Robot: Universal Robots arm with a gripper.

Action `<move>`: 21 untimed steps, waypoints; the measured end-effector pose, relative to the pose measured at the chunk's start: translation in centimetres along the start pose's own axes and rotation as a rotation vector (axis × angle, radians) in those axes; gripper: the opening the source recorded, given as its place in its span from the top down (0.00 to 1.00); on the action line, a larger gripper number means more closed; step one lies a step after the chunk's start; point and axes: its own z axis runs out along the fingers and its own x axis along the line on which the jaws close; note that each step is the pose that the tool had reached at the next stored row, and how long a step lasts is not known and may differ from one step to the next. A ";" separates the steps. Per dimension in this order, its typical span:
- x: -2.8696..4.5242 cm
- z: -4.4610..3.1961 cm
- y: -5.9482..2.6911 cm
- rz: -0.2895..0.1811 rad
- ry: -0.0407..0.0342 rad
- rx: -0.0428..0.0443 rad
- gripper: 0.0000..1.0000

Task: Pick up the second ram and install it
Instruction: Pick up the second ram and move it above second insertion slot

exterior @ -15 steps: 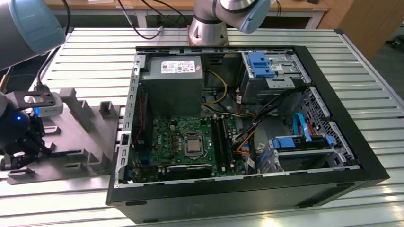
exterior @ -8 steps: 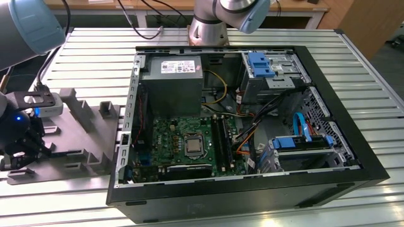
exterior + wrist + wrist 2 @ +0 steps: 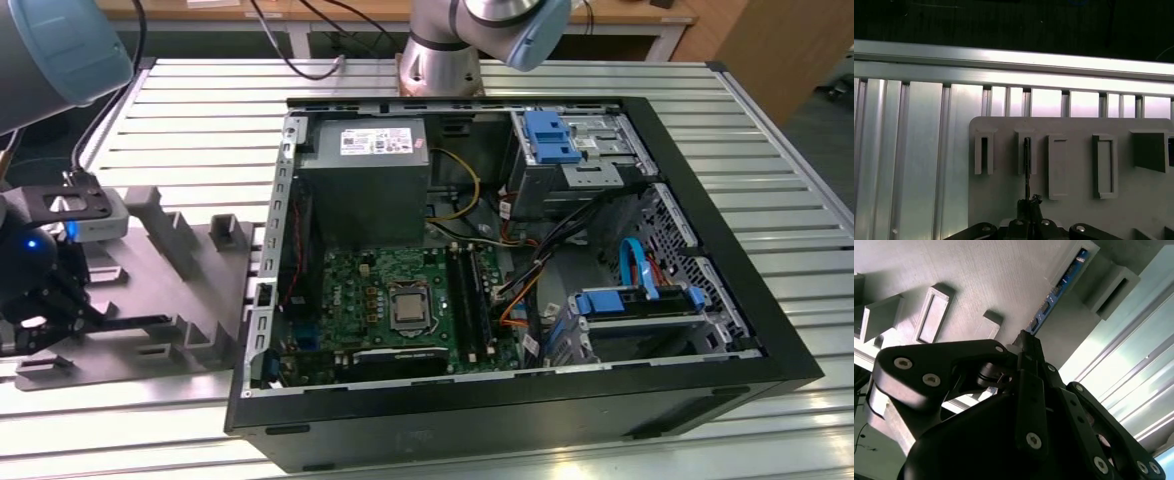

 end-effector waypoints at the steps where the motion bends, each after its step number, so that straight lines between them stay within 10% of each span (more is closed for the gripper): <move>1: -0.01 -0.04 0.00 0.000 -0.0001 0.0001 0.89; 21: -0.09 -1.06 0.03 0.000 -0.0015 0.0001 0.89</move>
